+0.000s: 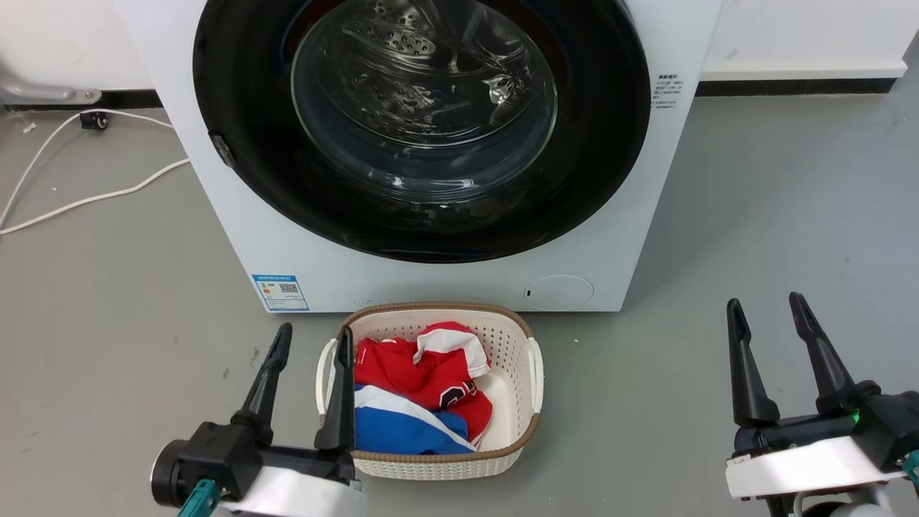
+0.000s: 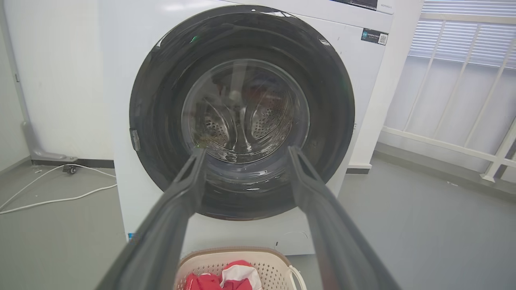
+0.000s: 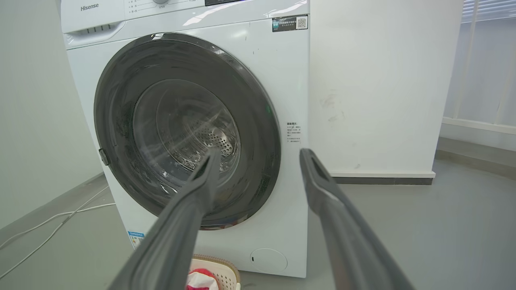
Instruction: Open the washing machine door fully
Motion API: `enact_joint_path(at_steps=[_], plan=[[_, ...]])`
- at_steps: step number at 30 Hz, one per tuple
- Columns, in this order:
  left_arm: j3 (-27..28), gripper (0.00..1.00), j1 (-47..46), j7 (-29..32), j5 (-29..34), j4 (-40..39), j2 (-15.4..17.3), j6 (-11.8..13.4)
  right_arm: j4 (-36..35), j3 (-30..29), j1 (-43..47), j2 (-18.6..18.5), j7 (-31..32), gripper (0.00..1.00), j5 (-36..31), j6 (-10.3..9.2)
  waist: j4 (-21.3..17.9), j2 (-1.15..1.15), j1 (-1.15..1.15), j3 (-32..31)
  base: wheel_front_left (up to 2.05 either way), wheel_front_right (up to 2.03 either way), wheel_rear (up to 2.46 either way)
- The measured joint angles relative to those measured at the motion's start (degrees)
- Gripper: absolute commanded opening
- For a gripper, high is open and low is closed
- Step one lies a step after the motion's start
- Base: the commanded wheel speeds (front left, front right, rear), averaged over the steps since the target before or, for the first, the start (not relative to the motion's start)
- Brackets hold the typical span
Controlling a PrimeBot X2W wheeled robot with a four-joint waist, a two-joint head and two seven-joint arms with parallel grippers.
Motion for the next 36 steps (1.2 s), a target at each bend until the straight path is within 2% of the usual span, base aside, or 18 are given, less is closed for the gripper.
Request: enact_joint_path(at_steps=[4,11,36], plan=[[1.6,1.0,0.8,-0.3,0.5,1.4,-0.4,-2.5,1.5,0.5,0.7,0.0,-0.5,1.0,-0.8,0.0,0.1,0.0,0.0,-0.2,0.0,0.0,0.0],[1.5,1.0,1.3,-1.1,1.1,3.5,-0.5,-4.1,3.6,0.7,0.8,0.0,-1.1,1.0,-0.8,0.01,0.0,0.0,0.0,-0.5,0.0,0.0,0.0],[0.8,1.0,1.3,-1.4,1.1,6.8,-0.6,-5.1,6.1,0.8,0.8,0.0,-1.5,1.0,0.4,0.01,0.2,0.0,0.0,-0.3,0.0,0.0,0.0]])
